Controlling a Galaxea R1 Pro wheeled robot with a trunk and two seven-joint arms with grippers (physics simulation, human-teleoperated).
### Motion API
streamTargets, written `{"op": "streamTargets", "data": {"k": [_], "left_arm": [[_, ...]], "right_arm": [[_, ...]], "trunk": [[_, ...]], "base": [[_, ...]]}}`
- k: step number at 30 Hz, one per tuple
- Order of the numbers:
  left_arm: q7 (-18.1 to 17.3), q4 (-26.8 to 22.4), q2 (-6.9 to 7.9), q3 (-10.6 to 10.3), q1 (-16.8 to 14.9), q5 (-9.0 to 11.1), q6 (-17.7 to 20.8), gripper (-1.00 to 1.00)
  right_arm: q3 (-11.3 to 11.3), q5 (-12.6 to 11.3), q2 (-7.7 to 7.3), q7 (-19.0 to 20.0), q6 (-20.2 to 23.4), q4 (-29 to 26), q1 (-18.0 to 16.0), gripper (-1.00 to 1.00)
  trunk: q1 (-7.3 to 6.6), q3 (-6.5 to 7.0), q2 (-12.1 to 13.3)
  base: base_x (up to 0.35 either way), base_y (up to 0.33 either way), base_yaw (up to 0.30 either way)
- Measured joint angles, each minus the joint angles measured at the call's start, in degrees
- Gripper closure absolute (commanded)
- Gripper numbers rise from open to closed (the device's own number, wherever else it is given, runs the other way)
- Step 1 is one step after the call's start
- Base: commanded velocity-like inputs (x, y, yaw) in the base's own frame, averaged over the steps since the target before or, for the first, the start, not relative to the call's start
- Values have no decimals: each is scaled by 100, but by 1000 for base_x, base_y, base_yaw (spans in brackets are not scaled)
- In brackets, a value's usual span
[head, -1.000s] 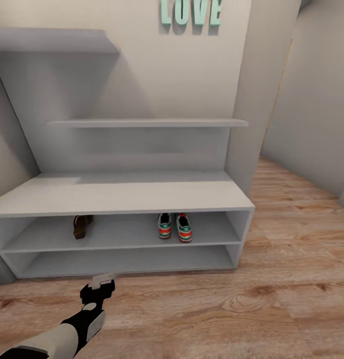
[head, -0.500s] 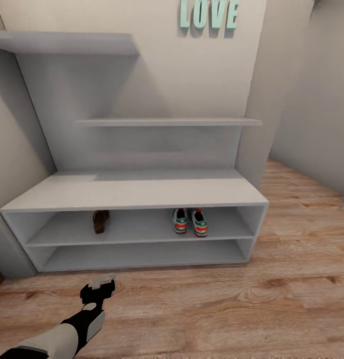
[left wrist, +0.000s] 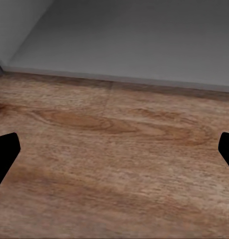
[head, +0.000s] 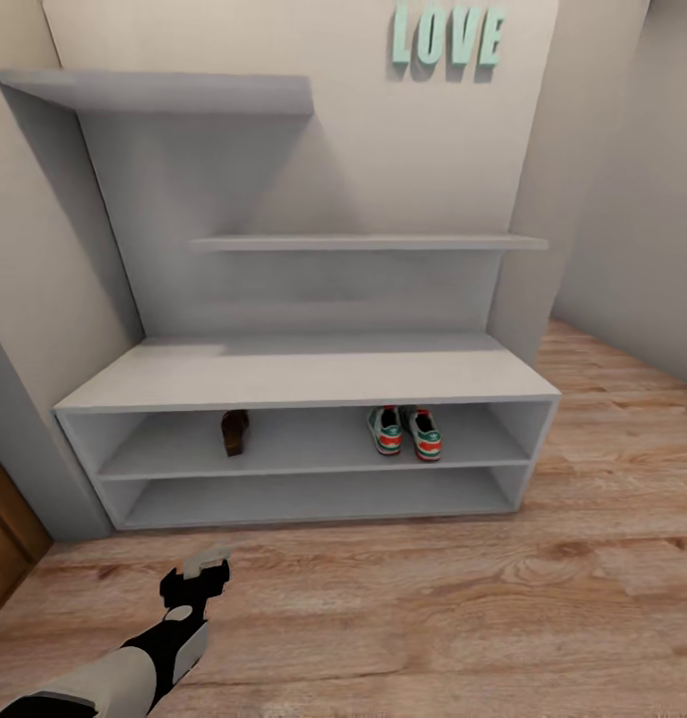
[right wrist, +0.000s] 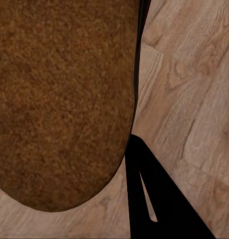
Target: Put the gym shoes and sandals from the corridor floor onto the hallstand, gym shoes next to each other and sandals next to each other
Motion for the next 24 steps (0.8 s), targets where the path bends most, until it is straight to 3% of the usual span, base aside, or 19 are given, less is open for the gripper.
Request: {"op": "streamTargets", "data": {"k": [16,24], "left_arm": [[0,0,0,0,0,2,-1,-100],[-1,-1,0,0,1,9,-2,-100]], "right_arm": [[-5,-2,-4,-3,0,0,0,100],[-5,2,-4,-3,3,-2,-1,100]], "trunk": [[0,0,0],[-2,0,0]], "base": [[-224,229,0],[-64,94,0]]}}
